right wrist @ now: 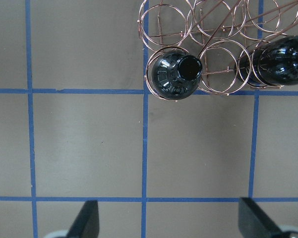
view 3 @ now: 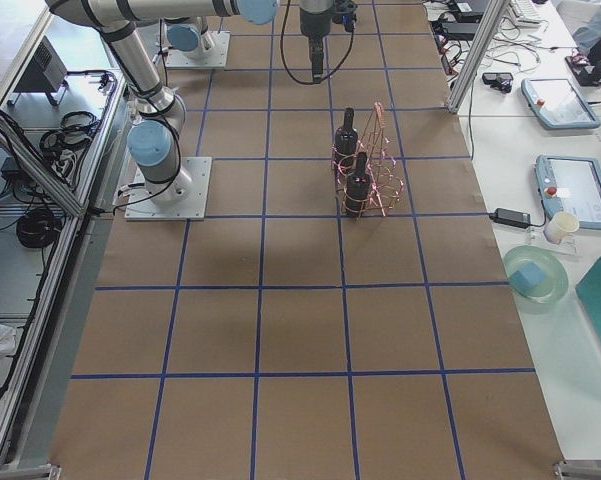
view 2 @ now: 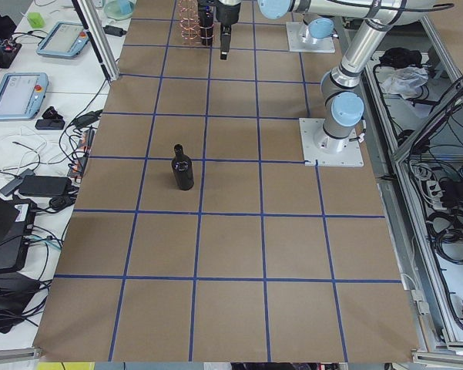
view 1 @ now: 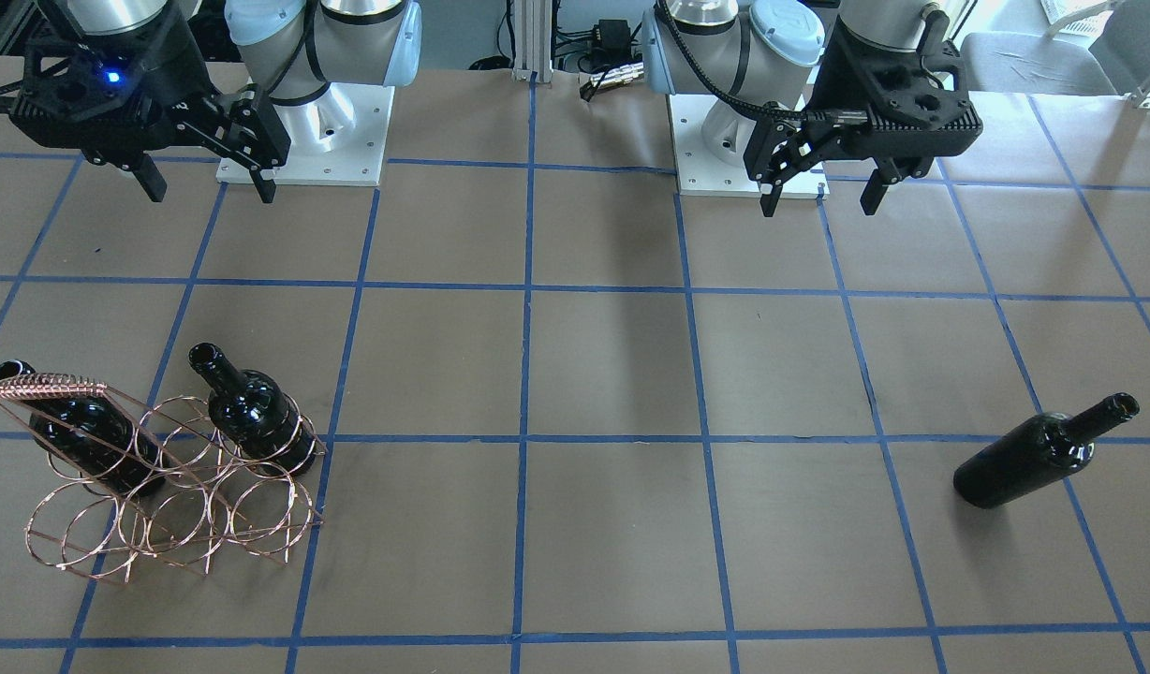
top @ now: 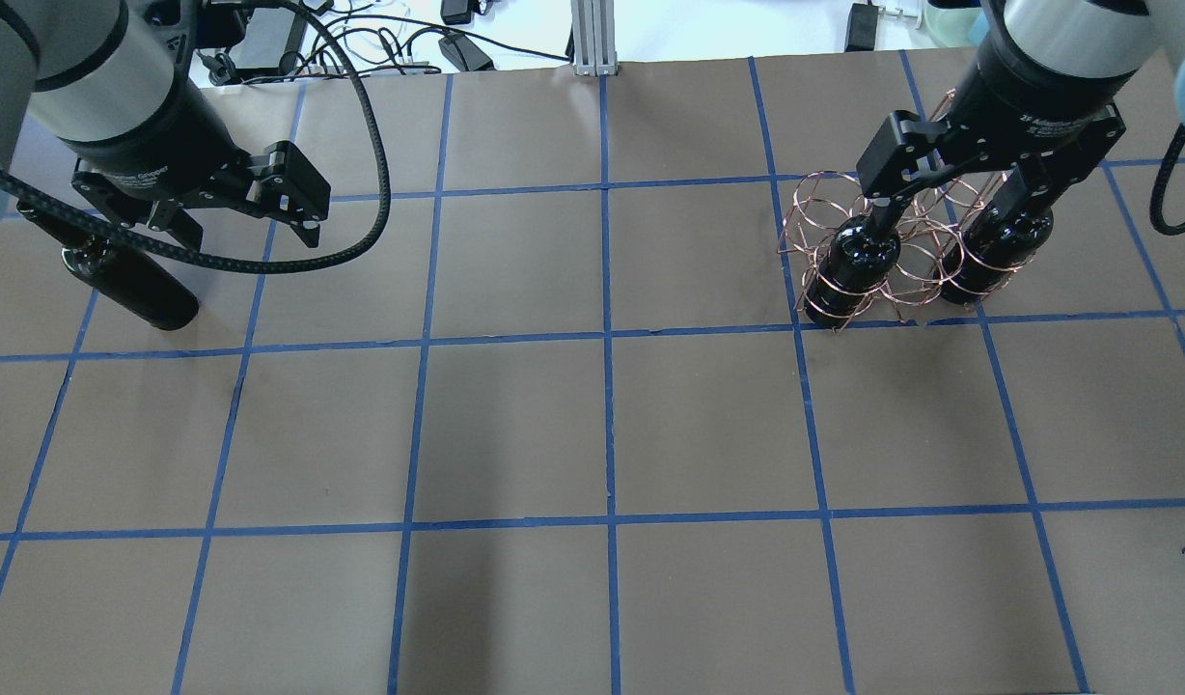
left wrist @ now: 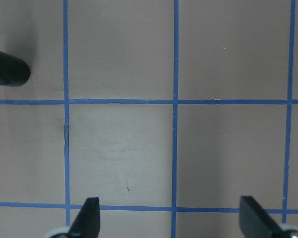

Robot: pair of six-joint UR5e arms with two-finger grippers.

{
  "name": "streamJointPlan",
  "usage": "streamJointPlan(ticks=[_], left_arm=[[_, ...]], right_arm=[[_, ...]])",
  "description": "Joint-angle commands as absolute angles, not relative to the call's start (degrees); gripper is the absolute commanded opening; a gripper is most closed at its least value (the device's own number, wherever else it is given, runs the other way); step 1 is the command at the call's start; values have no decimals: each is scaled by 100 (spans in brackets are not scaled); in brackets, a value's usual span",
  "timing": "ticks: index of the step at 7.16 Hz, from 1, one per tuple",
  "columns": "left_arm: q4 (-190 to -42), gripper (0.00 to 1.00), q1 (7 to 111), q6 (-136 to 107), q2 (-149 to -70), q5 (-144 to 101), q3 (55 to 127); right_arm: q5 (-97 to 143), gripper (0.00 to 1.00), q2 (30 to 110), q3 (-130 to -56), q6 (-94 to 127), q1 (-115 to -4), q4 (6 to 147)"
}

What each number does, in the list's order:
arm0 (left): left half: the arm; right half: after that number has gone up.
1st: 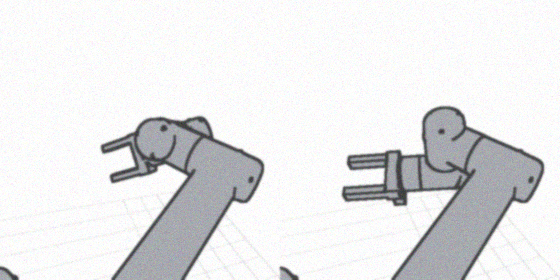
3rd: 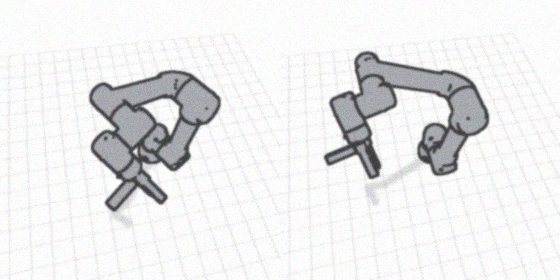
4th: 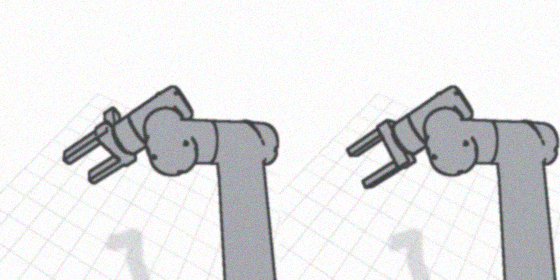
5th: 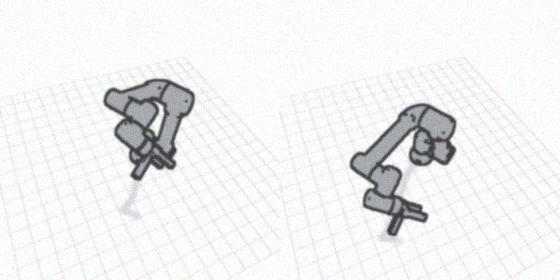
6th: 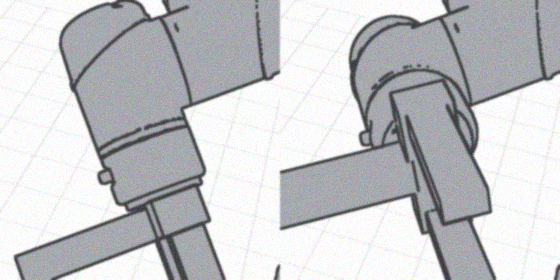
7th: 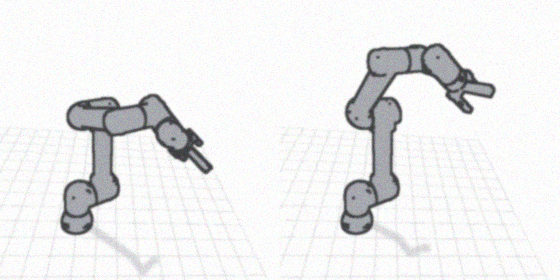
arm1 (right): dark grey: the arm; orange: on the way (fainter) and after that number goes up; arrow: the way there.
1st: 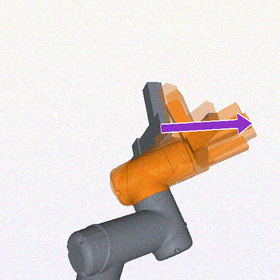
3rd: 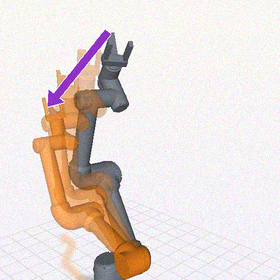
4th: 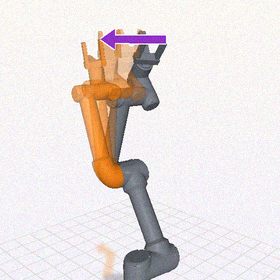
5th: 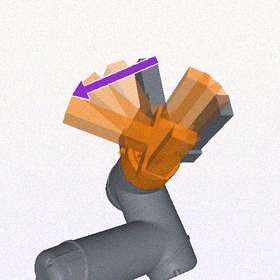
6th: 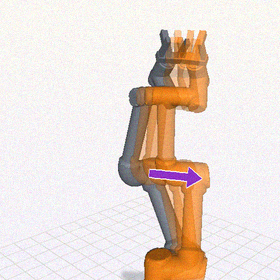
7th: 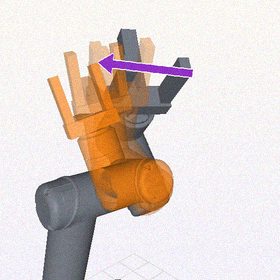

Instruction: Place wine into wine basket

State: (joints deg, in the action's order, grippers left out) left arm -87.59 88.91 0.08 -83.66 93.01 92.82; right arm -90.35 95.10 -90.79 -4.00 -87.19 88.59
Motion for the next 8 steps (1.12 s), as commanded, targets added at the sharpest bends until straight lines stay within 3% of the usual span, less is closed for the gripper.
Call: streamJointPlan(ticks=[1,5,8], left_arm=[[-8710,100,8659,26,-8411,9299,9255],[-8692,100,6912,1807,-9147,9202,8642],[-8684,100,6190,2810,-10035,9088,7841]], right_arm=[[-9035,100,9510,-9079,-404,-8719,8859],[-9035,100,9510,-9079,-404,-8719,8859],[-9035,100,9510,-9079,-404,-8719,8859]])
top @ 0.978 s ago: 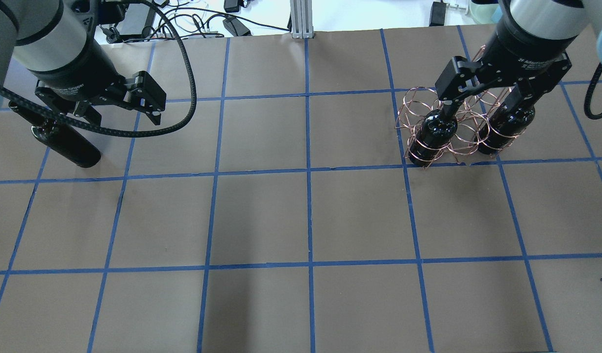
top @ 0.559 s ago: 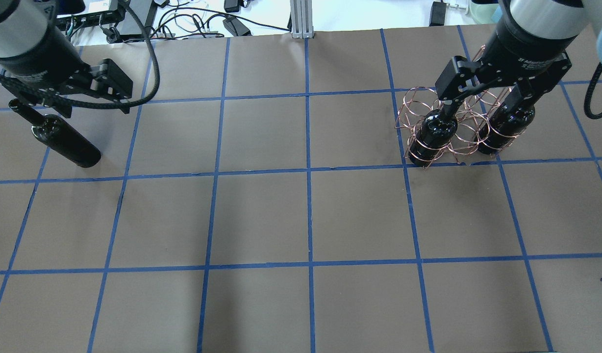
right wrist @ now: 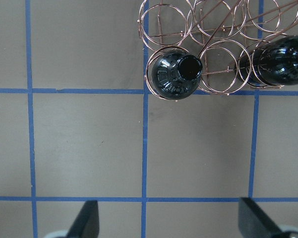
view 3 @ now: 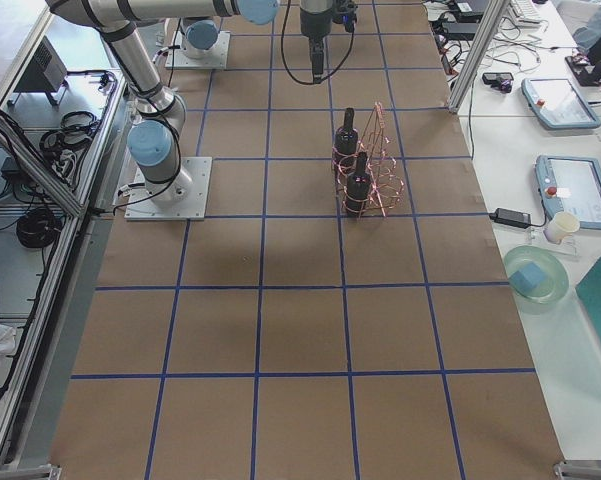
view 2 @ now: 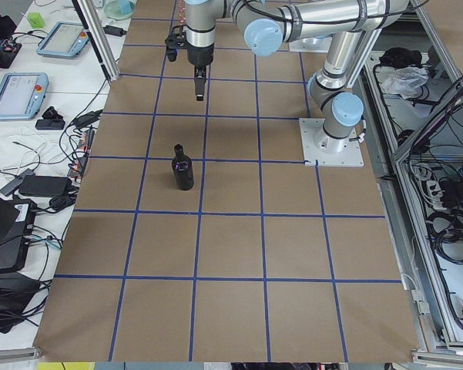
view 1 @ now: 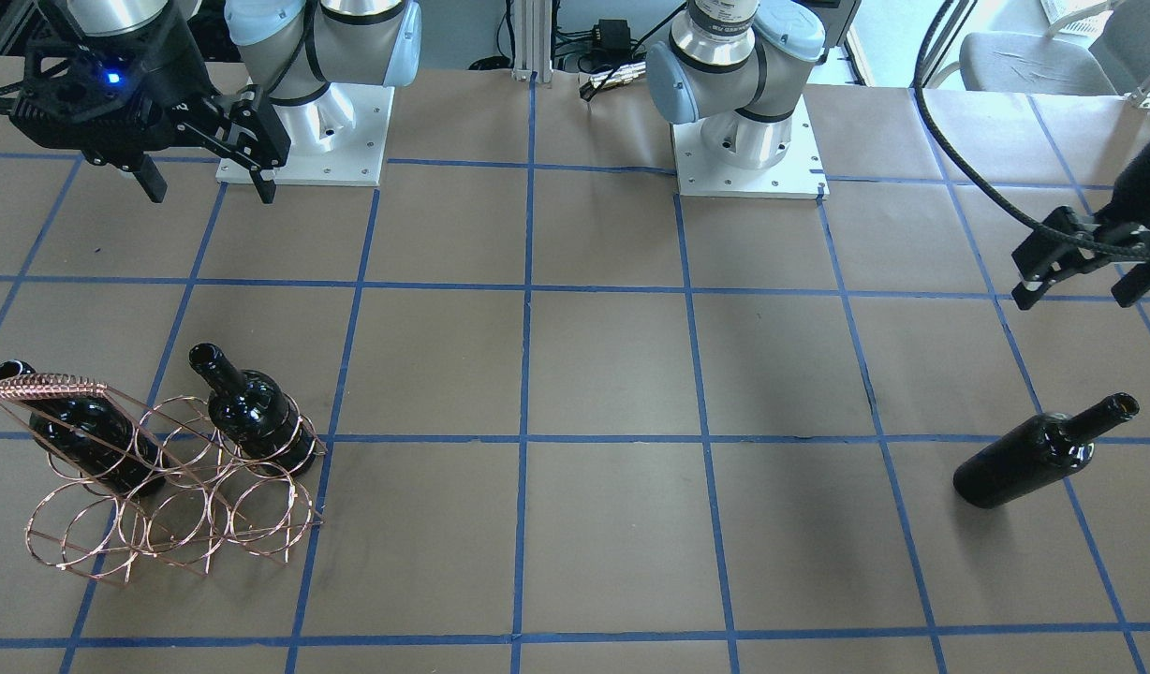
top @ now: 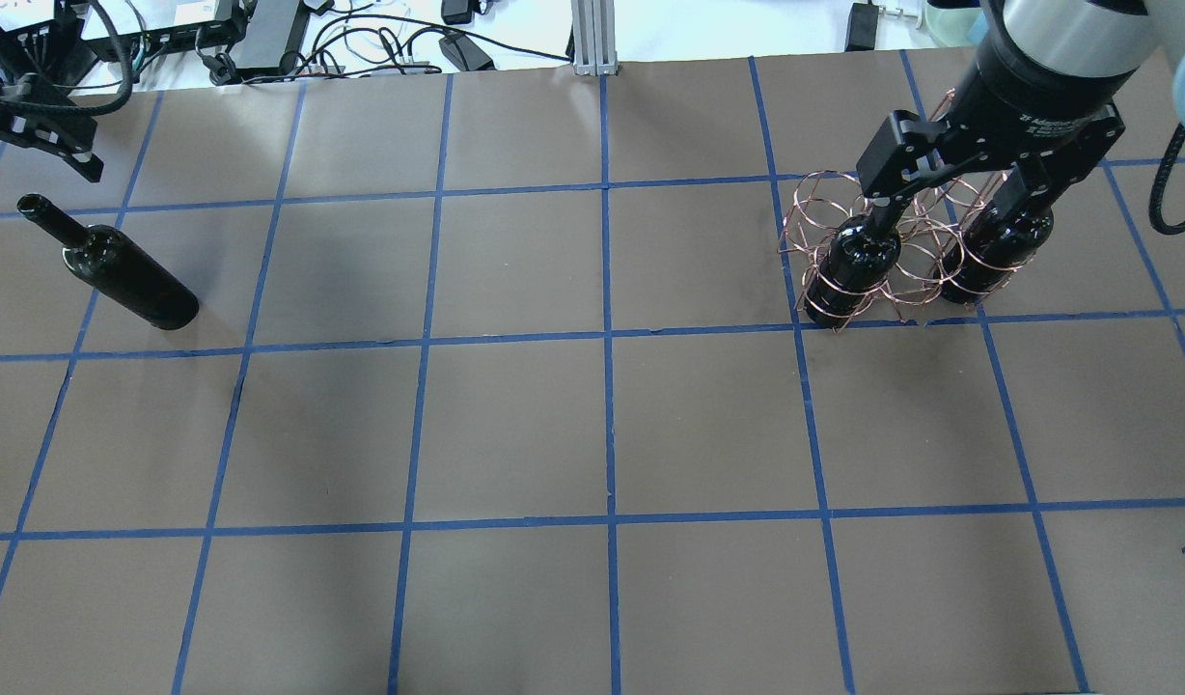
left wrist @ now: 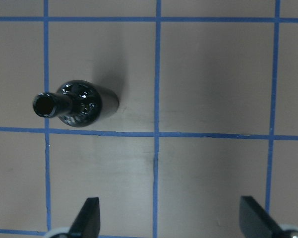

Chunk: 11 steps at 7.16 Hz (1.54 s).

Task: Place wine into wine basket
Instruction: 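Move the left gripper down over the lying black wine bottle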

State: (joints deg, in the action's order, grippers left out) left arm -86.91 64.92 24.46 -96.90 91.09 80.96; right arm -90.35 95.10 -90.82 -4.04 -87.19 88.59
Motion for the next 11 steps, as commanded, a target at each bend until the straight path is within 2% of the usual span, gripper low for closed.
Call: streamJointPlan(ticks=[1,6,8,10,11], left_arm=[[-8527,100,6005,2969,-10281,9079,7840],[-8219,100,5792,3252,-10810,9097,7919],[-8104,93,5783,3147,-11003,8931,7945],[-8104,76,5783,3146,-11056,8947,7963],[-8104,74,5783,3146,-11048,8947,8015]], right_arm=[[-9035,100,9510,-9079,-396,-8719,8859],[-9026,100,9510,-9079,-396,-8719,8859],[-9026,100,9510,-9088,-396,-8719,8859],[-9035,100,9510,-9088,-396,-8719,8859],[-9026,100,9510,-9088,-396,-8719,8859]])
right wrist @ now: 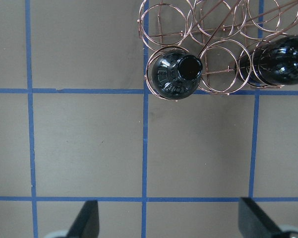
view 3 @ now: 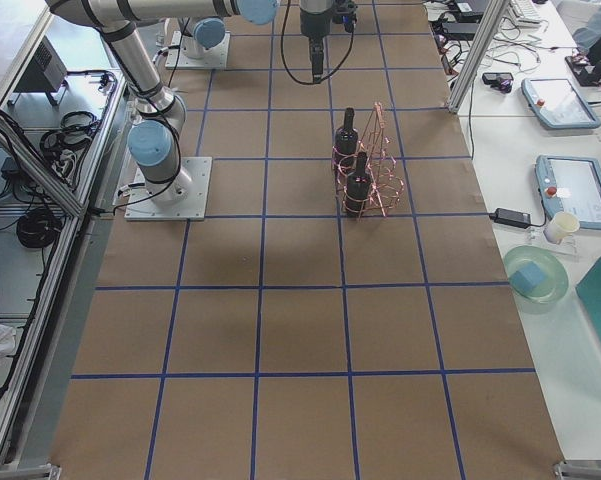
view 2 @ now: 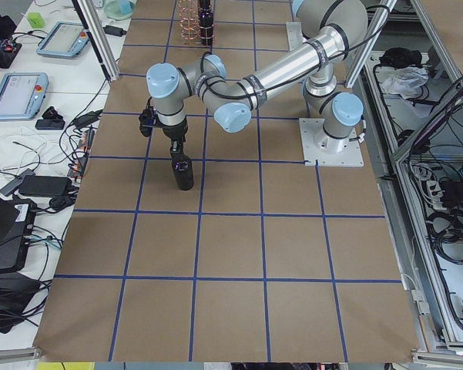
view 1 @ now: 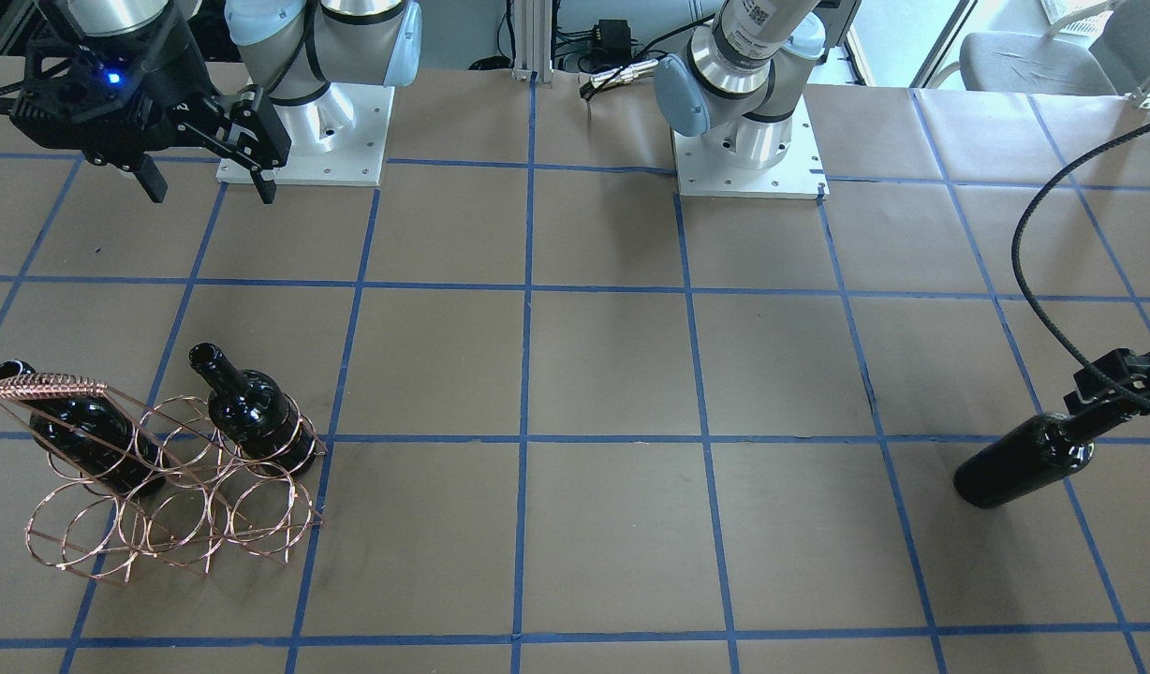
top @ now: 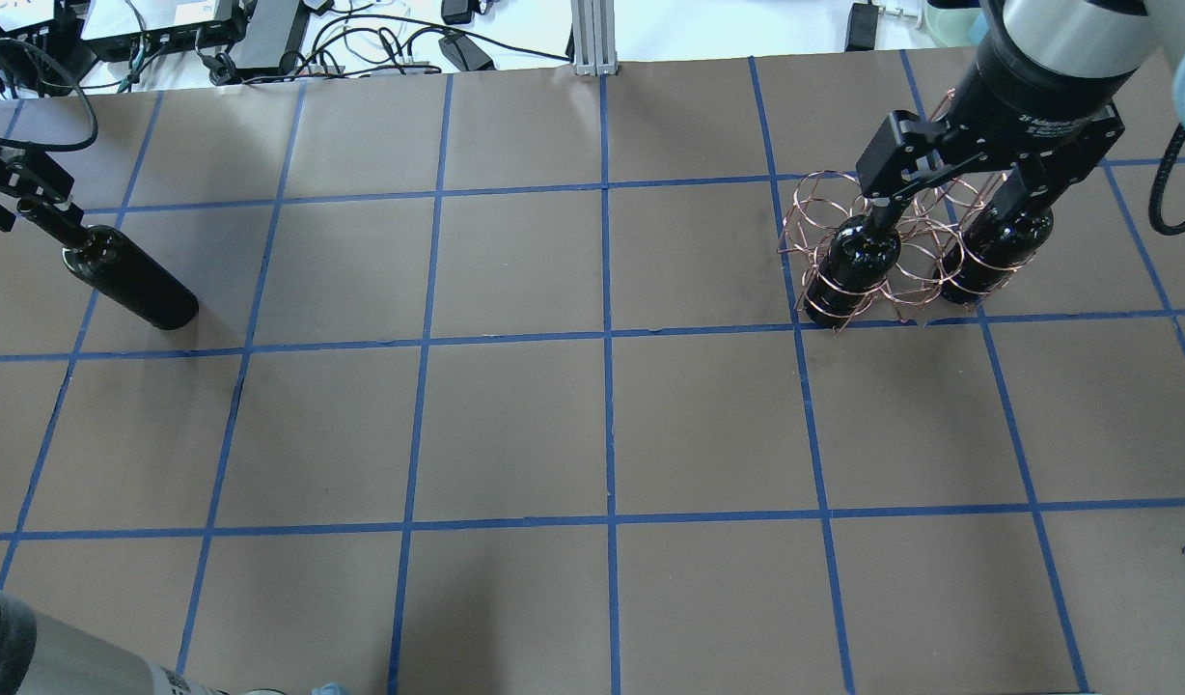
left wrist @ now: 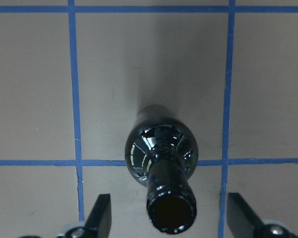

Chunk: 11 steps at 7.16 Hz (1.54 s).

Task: Place wine into wine basket
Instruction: 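Close the left gripper around the black bottle's top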

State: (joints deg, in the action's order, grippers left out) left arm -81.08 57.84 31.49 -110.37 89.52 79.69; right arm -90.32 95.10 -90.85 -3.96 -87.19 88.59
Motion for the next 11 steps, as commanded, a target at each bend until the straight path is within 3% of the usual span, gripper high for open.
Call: streamJointPlan(ticks=[1,2,11], left_arm=[[-8104,70,5783,3155,-11057,8956,8033],[-8034,64,5792,3147,-11065,8947,8033],[-7831,59,5792,3146,-11171,8991,8033]], right_arm=[[-9035,100,9510,-9079,-396,-8719,8851],[-9026,100,9510,-9088,-396,-8719,8859],[-9026,100,9510,-9079,-404,-8719,8859]])
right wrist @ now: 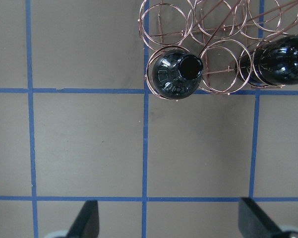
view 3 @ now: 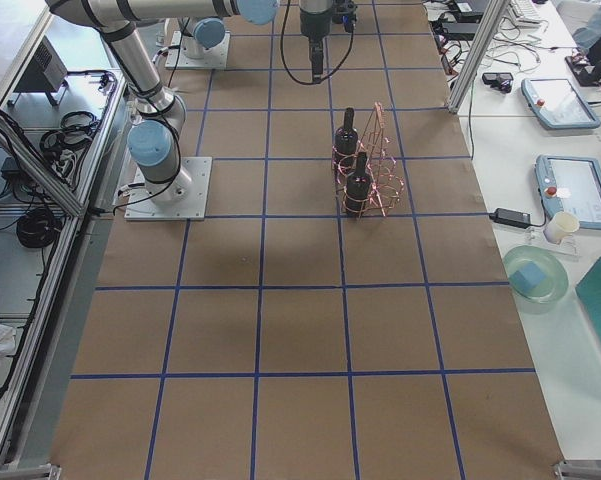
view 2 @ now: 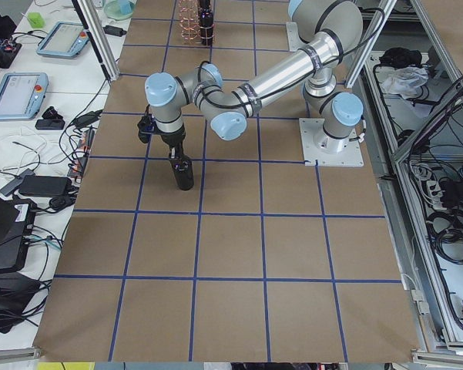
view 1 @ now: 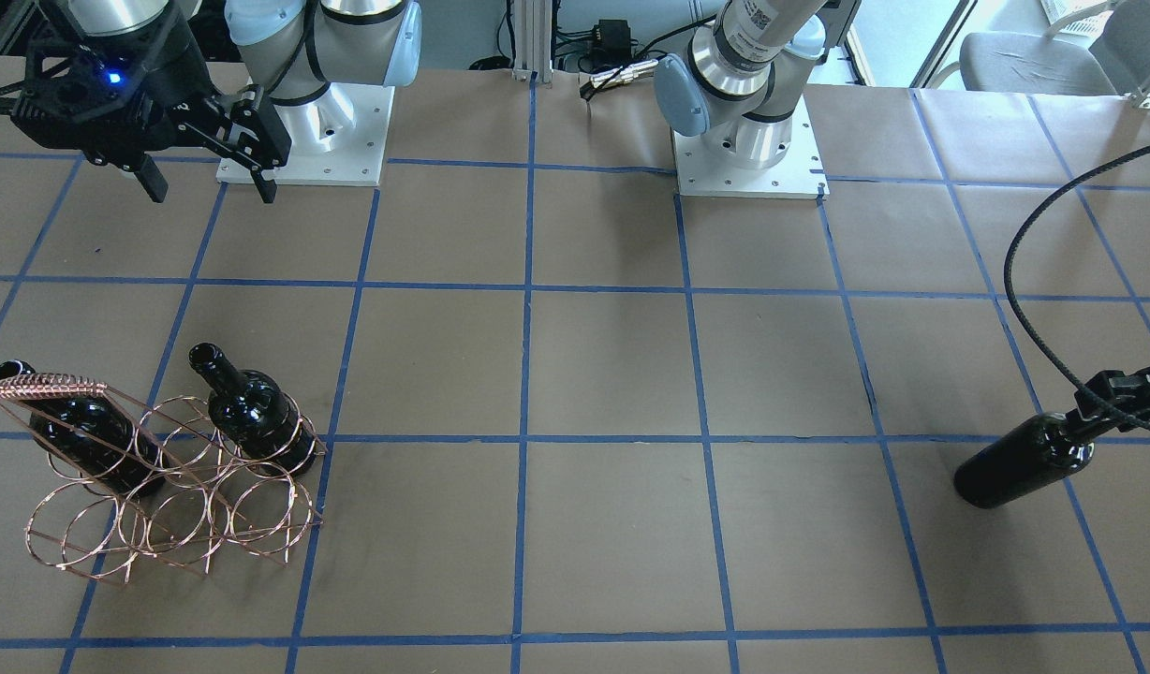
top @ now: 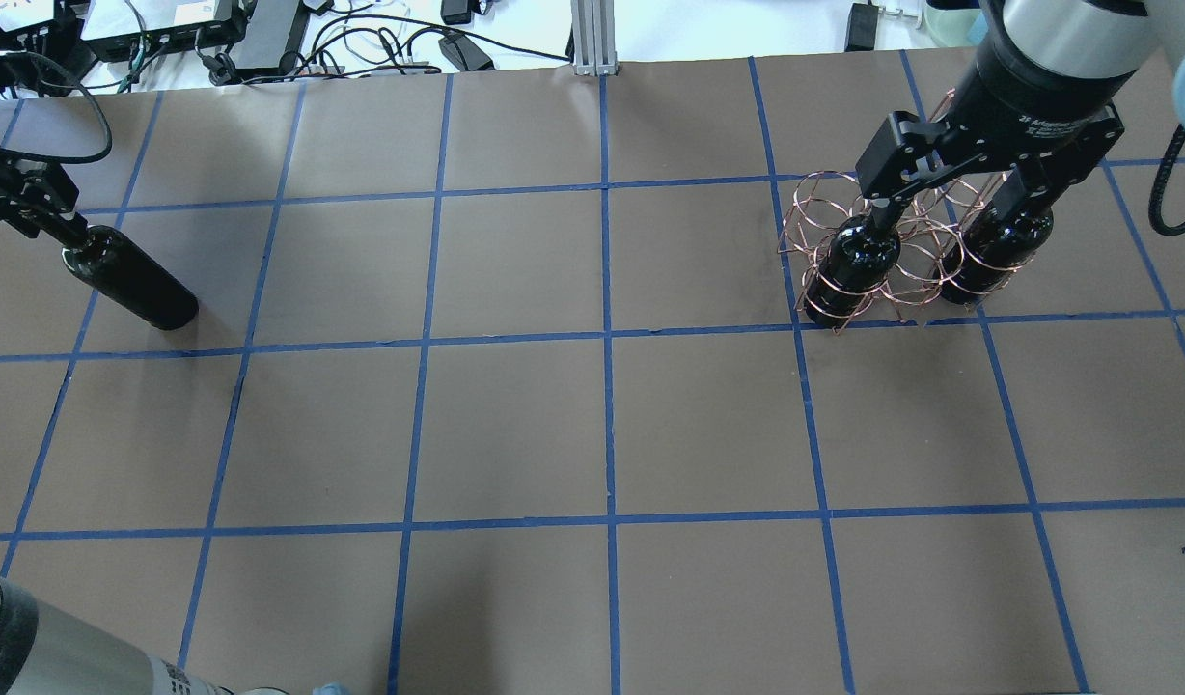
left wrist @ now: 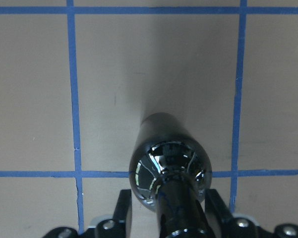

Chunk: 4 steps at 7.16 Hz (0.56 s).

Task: Place wine into wine basket
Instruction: 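Lift the bottle with the left gripper and carry it toward table center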

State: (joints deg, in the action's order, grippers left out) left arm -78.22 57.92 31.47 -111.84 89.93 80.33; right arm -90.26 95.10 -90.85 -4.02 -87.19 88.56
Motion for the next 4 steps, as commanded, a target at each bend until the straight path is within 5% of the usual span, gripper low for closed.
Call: streamJointPlan(ticks=[1,3,4], left_arm=[[-7875,51,5792,3146,-11180,8974,8033],[-8086,0,5792,3146,-11162,8982,8033],[-8086,0,5792,3155,-11136,9000,8033]], right_arm=[[-9026,100,9510,-9088,-396,-8719,8851],[-9026,100,9510,-9079,-404,-8719,8851],[-9026,100,9510,-9079,-404,-8719,8851]])
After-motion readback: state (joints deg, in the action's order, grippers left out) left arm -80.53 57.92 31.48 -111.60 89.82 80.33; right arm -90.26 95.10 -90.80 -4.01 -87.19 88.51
